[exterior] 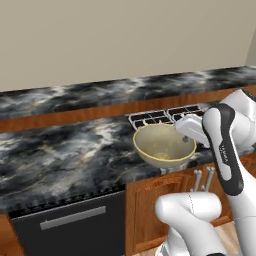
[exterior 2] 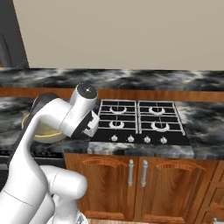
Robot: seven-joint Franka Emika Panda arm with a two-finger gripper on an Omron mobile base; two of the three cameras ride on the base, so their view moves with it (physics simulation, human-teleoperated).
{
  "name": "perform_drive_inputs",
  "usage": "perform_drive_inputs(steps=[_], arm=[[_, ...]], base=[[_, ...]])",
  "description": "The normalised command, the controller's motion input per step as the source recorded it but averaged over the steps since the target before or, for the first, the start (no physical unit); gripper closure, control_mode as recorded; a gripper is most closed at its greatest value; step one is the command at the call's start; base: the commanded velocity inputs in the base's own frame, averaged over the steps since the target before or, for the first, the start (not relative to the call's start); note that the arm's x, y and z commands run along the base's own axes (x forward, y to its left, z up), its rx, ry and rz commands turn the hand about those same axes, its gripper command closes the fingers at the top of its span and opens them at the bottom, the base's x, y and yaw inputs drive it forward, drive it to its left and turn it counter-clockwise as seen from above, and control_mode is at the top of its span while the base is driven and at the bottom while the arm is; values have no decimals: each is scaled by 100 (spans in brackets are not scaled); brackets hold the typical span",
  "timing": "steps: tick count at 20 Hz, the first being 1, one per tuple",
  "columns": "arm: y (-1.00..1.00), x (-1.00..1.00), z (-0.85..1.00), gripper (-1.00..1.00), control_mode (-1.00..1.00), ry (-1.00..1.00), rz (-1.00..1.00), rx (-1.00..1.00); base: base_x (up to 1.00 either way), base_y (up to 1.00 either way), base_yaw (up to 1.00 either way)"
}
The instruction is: Pick the cup and bowl from the counter and place them on the counter next to the sink.
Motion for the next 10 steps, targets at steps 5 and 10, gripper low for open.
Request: perform_drive_inputs(steps=[5, 10], arm=[[0, 0, 0, 100, 100, 0, 0, 0], [0, 0, 0, 100, 100, 0, 0, 0]], base=[[6, 5, 49], [4, -43, 79]])
